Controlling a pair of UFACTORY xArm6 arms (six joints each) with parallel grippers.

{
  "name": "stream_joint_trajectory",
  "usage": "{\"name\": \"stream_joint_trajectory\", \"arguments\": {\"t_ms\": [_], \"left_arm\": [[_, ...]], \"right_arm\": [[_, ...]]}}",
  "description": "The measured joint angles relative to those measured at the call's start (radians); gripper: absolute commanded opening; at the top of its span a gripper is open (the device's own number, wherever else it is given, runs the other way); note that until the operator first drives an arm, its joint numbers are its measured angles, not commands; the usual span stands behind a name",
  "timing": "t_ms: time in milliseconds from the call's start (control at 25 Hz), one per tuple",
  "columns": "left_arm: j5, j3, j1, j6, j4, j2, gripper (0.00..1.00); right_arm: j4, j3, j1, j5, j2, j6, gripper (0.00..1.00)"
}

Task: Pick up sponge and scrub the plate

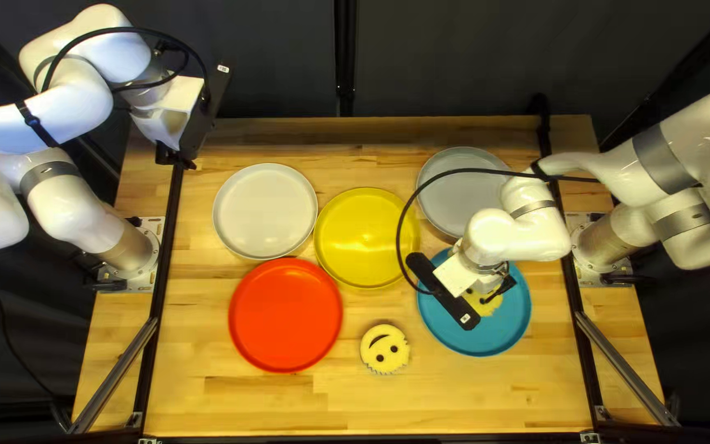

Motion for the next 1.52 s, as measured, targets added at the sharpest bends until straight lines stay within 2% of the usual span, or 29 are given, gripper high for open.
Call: {"name": "stream_joint_trajectory", "arguments": {"t_ms": [200, 480, 760, 880, 1320, 1520], "left_arm": [[0.000, 0.000, 0.000, 0.000, 0.000, 0.000, 1.00], [0.000, 0.000, 0.000, 0.000, 0.000, 0.000, 1.00], [0.000, 0.000, 0.000, 0.000, 0.000, 0.000, 1.00], [0.000, 0.000, 0.000, 0.000, 0.000, 0.000, 1.00], [0.000, 0.000, 0.000, 0.000, 0.000, 0.000, 1.00], [0.000, 0.000, 0.000, 0.000, 0.000, 0.000, 1.00]], "right_arm": [[-0.011, -0.003, -0.016, -0.009, 0.007, -0.018, 0.00], [0.012, 0.183, -0.050, -0.038, -0.165, -0.046, 0.00], [0.021, 0.314, -0.041, -0.030, -0.335, -0.040, 0.00], [0.018, 0.310, -0.038, -0.044, -0.326, -0.052, 0.00], [-0.026, 0.156, -0.065, -0.125, -0.153, -0.182, 0.00], [-0.014, 0.174, -0.079, -0.186, -0.136, -0.272, 0.00]]}}
